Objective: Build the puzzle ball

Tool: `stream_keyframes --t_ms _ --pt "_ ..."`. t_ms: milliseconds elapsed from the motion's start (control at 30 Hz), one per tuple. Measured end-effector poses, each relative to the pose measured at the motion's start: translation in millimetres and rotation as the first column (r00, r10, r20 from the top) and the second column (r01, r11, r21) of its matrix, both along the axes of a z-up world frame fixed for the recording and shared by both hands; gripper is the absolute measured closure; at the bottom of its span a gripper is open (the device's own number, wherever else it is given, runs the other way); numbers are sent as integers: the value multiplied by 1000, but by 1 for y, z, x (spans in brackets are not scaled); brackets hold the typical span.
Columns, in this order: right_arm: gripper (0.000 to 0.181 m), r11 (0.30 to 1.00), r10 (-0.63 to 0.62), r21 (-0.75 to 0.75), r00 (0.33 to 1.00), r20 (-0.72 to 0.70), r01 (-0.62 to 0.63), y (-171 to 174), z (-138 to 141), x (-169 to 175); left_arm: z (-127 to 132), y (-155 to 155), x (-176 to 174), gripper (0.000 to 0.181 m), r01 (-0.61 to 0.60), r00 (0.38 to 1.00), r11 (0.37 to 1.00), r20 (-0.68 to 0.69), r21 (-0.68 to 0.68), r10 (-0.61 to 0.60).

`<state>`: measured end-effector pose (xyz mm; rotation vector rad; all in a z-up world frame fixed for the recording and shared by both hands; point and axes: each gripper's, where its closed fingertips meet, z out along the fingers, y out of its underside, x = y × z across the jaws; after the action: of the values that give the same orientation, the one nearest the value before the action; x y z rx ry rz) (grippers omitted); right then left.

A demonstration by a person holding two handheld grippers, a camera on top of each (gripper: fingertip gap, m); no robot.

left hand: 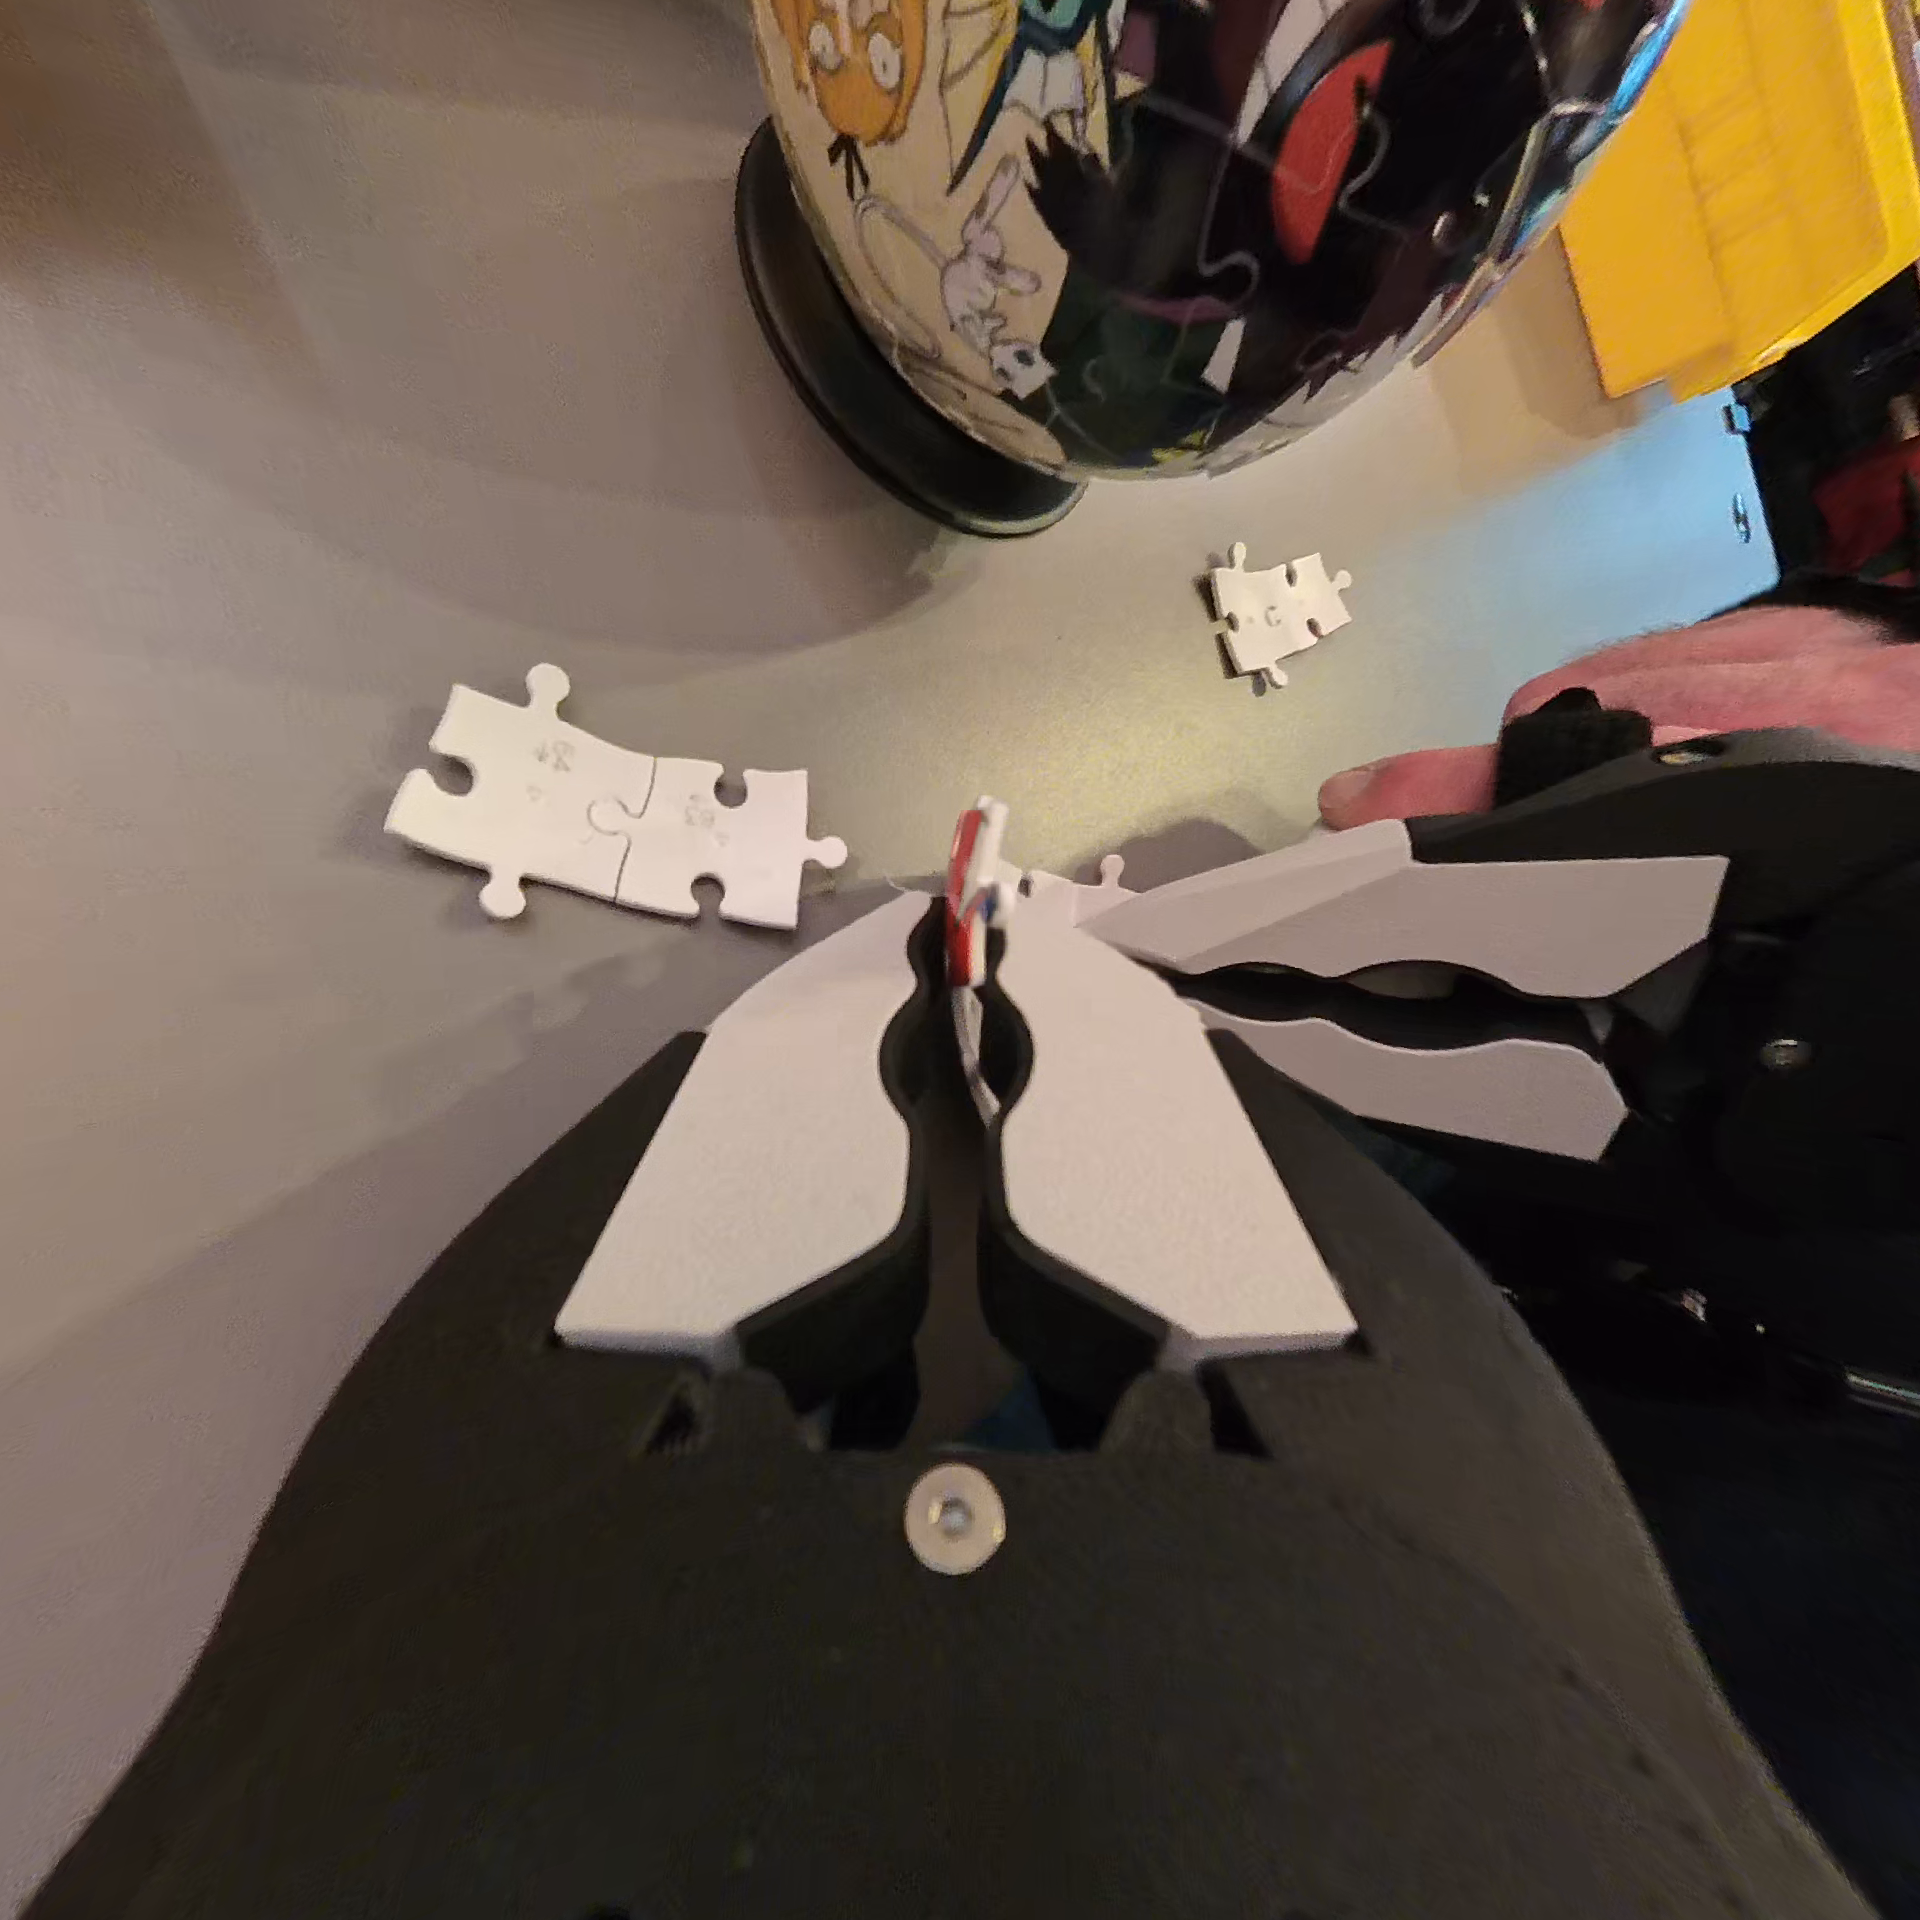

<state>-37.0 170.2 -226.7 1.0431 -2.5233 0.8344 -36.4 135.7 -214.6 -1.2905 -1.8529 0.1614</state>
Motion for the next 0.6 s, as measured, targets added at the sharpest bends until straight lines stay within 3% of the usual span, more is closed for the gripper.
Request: stream_keyframes --t_ms 133,600 --pt "181 1000 -8 -1 1000 16 8 0 0 0 0 0 -2 178 -11 1000 999 1 -52 11" --pt "181 999 -39 -15 995 97 40 -3 5 -3 -4 5 -5 177 -22 1000 1000 12 22 22"
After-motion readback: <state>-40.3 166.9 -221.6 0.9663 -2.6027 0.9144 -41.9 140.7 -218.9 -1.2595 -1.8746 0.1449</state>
